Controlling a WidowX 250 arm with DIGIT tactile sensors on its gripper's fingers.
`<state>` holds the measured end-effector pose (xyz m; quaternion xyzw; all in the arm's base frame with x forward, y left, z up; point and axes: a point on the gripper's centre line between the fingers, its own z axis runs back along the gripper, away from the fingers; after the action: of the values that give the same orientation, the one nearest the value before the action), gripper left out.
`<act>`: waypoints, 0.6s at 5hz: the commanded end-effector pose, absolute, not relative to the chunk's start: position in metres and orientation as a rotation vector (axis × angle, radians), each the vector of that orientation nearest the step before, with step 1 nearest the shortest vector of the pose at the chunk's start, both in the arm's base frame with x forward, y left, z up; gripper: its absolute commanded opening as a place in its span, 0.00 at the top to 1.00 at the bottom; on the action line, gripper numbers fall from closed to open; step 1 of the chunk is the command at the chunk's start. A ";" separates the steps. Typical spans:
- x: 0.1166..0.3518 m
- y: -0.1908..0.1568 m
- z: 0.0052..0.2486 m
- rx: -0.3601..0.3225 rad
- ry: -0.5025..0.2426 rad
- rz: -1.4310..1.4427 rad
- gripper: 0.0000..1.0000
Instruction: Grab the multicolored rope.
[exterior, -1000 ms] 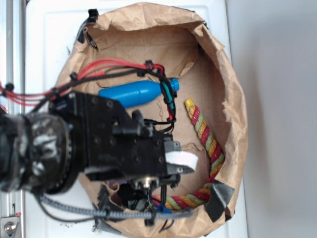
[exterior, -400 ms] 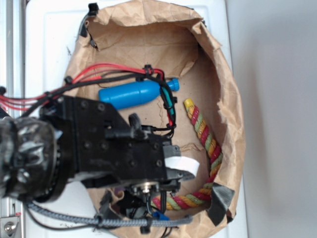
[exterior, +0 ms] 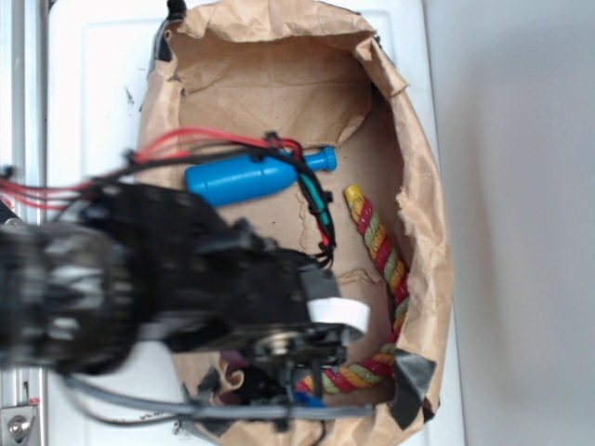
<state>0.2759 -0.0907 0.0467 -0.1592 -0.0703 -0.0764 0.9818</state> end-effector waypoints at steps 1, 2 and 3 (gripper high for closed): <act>0.284 -0.116 0.021 -0.152 -0.187 -0.206 0.00; 0.284 -0.107 0.021 -0.095 -0.227 -0.191 0.00; 0.287 -0.091 0.030 -0.110 -0.245 -0.181 0.81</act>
<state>0.2838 -0.0930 0.0270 -0.0574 -0.1143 -0.0853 0.9881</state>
